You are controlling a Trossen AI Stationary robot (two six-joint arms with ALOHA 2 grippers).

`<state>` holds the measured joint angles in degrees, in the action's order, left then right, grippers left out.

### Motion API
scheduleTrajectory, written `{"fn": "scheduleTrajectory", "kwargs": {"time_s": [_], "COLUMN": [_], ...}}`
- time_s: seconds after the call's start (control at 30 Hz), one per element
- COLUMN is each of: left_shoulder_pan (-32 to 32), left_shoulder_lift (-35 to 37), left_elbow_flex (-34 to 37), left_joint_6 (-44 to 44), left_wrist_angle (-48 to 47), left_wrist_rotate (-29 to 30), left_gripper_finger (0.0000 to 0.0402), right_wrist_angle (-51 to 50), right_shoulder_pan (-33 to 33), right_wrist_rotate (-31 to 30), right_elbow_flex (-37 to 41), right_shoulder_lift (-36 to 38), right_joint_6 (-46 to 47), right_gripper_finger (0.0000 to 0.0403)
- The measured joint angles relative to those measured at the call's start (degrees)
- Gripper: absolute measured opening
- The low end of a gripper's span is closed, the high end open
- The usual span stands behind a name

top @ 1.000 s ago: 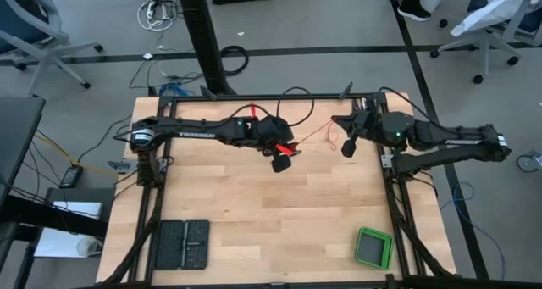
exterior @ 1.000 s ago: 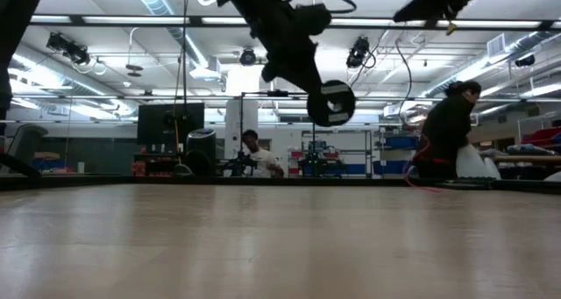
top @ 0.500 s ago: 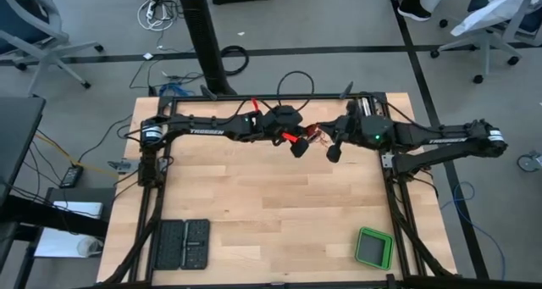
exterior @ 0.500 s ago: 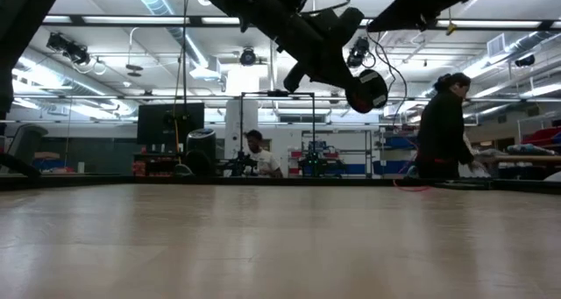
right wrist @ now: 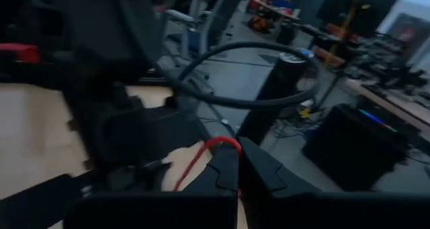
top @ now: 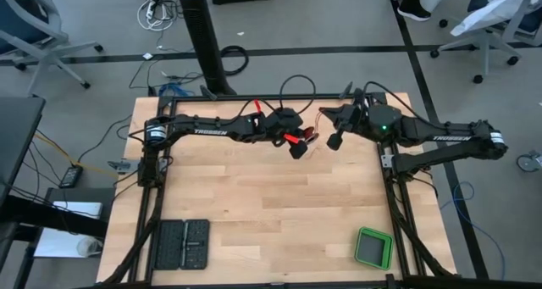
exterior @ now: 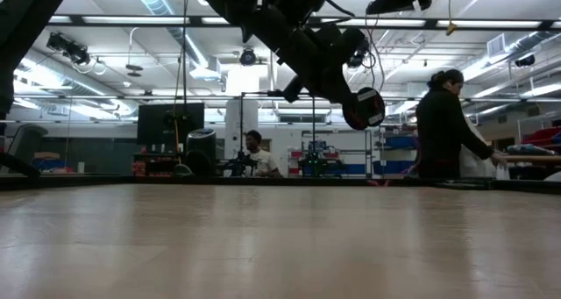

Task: Coil cords
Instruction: Coil the red wire cable onto the black spool

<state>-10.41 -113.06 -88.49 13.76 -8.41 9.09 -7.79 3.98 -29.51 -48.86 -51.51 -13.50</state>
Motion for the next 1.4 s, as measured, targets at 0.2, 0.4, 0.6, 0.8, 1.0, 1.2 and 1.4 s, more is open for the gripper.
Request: {"fn": "scheduleTrajectory", "kwargs": {"time_s": [0.2, 0.4, 0.6, 0.8, 1.0, 1.2, 1.4], "left_shoulder_pan": [0.0, -0.4, -1.12, -2.53, -3.19, -3.79, -6.12], "left_shoulder_lift": [0.01, 0.02, 0.02, 0.05, 0.07, 0.07, 0.07], "left_elbow_flex": [0.0, 0.0, 0.0, 0.0, 0.0, 0.0, 0.0], "left_joint_6": [1.41, 3.76, 4.65, 4.7, 4.72, 4.66, 6.37], "left_wrist_angle": [2.1, 7.46, 14.02, 17.77, 18.08, 20.12, 25.86], "left_wrist_rotate": [1.81, 2.38, 1.56, 1.19, 1.18, -4.28, -14.14], "left_gripper_finger": [0.0001, 0.0001, 0.0001, 0.0001, 0.0001, 0.0001, 0.0001], "right_wrist_angle": [1.02, 5.26, 10.33, 15.29, 15.79, 16.73, 16.88], "right_shoulder_pan": [1.03, 1.01, 0.52, -1.38, -2.03, -2.3, -2.66], "right_wrist_rotate": [4.03, 6.2, 8.84, 10.19, 11.06, 14.41, 14.96], "right_elbow_flex": [-0.02, -0.02, 0.0, 0.0, 0.0, 0.04, 0.04], "right_shoulder_lift": [-1.85, -6.29, -8.32, -7.82, -7.82, -6.14, -1.92], "right_joint_6": [2.89, 3.37, 3.51, 4.28, 4.34, 4.87, 4.86], "right_gripper_finger": [0.0, 0.0, 0.0, 0.0, 0.0, 0.0, 0.0]}}
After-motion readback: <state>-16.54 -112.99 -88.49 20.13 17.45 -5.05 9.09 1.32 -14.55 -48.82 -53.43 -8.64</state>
